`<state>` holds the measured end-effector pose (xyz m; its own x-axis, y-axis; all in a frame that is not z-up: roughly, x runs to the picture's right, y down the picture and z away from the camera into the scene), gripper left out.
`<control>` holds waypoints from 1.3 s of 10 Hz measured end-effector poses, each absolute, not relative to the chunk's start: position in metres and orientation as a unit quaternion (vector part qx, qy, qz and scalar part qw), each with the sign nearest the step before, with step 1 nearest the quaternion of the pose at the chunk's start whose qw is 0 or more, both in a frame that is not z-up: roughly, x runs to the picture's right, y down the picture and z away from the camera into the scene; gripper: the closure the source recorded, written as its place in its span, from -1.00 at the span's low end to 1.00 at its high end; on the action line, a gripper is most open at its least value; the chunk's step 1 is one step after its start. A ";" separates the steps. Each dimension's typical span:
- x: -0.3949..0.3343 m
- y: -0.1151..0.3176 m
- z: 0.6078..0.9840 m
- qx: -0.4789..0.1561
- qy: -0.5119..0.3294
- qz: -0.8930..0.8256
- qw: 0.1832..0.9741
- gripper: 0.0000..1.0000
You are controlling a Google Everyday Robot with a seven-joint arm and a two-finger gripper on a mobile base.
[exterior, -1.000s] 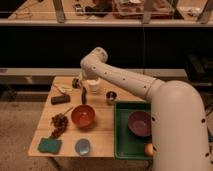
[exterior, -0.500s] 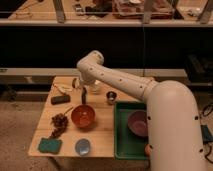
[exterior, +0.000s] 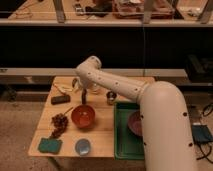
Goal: Wipe purple bowl with brush
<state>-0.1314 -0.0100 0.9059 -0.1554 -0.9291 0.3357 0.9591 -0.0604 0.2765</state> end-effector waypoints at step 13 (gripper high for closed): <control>-0.140 -0.003 0.973 -0.037 -0.202 -0.731 0.651 -0.30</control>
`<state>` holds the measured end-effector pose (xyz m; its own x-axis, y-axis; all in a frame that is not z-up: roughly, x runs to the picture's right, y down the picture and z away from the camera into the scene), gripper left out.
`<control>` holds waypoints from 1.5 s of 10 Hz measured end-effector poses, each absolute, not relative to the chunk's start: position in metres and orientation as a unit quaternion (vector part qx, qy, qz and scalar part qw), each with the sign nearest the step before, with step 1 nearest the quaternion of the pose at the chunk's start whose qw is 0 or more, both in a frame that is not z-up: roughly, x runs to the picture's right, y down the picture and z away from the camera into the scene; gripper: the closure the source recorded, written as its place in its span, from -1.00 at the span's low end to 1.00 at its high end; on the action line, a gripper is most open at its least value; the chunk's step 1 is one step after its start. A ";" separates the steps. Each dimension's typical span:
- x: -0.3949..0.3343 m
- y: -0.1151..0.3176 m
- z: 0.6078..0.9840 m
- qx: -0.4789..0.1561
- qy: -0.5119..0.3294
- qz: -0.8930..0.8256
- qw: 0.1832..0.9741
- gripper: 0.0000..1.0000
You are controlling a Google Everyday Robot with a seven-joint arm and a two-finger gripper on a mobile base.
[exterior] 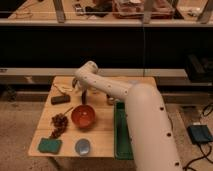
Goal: Wipe purple bowl with brush
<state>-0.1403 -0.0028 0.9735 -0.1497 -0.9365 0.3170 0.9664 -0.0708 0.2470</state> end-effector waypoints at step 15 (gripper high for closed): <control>-0.146 0.013 0.999 -0.054 -0.219 -0.732 0.642 0.74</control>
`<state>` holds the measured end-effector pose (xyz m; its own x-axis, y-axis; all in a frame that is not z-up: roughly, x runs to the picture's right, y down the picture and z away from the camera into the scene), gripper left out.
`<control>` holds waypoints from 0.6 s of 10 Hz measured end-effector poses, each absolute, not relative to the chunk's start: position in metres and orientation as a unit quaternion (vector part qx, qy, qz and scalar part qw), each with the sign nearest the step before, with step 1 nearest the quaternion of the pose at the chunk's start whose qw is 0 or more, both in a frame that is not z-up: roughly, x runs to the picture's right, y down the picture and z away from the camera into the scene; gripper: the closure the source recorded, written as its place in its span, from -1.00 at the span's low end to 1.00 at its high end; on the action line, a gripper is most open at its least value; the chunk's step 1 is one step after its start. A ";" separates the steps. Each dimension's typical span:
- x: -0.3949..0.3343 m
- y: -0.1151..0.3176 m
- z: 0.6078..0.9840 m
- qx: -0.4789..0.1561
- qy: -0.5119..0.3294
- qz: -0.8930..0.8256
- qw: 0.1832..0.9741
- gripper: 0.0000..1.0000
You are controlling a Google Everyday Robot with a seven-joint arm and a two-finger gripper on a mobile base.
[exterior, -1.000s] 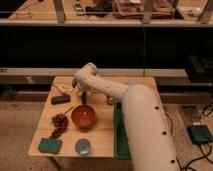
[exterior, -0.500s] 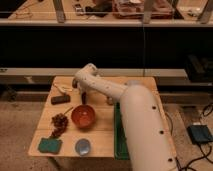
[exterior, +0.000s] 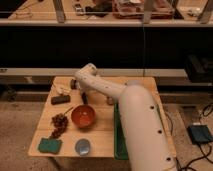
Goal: Wipe purple bowl with brush
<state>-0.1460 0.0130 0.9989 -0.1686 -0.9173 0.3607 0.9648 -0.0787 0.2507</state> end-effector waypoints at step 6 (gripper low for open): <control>-0.147 0.016 1.001 -0.063 -0.223 -0.735 0.637 0.47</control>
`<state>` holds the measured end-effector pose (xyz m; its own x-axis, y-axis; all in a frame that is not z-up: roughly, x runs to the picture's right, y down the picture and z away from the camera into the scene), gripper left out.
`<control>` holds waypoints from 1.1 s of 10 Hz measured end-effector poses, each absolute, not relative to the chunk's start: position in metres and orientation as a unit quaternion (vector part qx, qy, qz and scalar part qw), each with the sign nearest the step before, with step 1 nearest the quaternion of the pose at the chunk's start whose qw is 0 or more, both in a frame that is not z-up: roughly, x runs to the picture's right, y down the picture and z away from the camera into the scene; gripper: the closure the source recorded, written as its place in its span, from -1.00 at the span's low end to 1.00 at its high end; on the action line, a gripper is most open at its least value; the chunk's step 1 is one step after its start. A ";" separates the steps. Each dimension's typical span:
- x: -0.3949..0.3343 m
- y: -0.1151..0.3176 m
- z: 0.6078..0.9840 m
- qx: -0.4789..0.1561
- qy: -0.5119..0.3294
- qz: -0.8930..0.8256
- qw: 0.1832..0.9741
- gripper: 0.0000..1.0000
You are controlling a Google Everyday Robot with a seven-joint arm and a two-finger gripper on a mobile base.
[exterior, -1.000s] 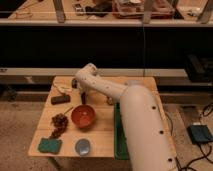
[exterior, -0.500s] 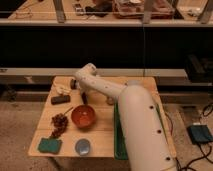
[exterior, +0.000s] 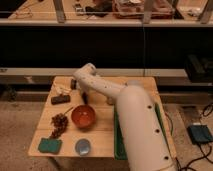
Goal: Wipe purple bowl with brush
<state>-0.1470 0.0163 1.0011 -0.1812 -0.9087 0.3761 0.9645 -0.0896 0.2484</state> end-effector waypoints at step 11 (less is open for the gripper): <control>-0.146 0.020 1.004 -0.069 -0.228 -0.737 0.633 0.20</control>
<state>-0.1458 0.0197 1.0036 -0.1891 -0.9011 0.3901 0.9640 -0.0949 0.2482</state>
